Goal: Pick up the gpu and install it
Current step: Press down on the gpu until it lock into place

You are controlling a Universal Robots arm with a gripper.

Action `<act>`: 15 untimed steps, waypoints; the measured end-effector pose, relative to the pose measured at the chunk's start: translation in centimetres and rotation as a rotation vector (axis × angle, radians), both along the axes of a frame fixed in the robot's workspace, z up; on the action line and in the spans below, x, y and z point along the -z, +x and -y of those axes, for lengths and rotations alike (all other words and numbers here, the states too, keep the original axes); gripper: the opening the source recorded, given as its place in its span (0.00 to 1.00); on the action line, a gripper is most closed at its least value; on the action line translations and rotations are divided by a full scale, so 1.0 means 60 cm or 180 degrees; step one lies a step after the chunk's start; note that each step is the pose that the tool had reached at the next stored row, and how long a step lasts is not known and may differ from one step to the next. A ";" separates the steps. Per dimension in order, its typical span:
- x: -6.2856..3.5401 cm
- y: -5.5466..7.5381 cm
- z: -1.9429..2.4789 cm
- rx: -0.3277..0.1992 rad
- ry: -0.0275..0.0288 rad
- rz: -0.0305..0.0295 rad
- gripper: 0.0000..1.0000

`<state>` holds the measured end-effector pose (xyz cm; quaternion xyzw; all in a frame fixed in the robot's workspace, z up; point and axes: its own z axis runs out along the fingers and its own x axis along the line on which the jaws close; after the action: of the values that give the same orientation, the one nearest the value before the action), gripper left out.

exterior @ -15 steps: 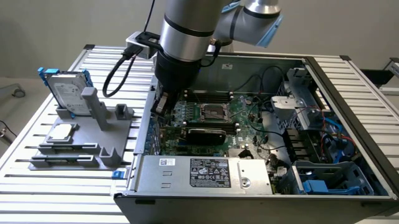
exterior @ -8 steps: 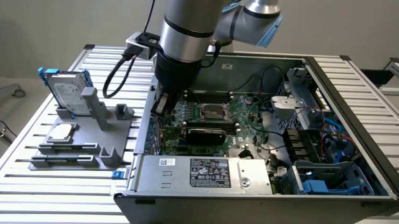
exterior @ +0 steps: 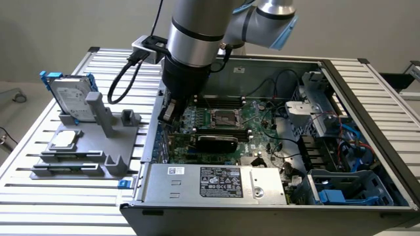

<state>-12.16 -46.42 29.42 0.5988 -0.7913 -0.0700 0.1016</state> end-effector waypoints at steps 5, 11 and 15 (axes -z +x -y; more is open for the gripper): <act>0.000 0.000 -0.0001 0.0000 0.0000 0.0000 0.11; -0.013 0.001 -0.0004 0.0000 0.0000 0.0000 0.11; -0.014 0.002 -0.0004 0.0000 0.0001 0.0000 0.11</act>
<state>-12.06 -46.40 30.24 0.5988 -0.7913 -0.0701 0.1015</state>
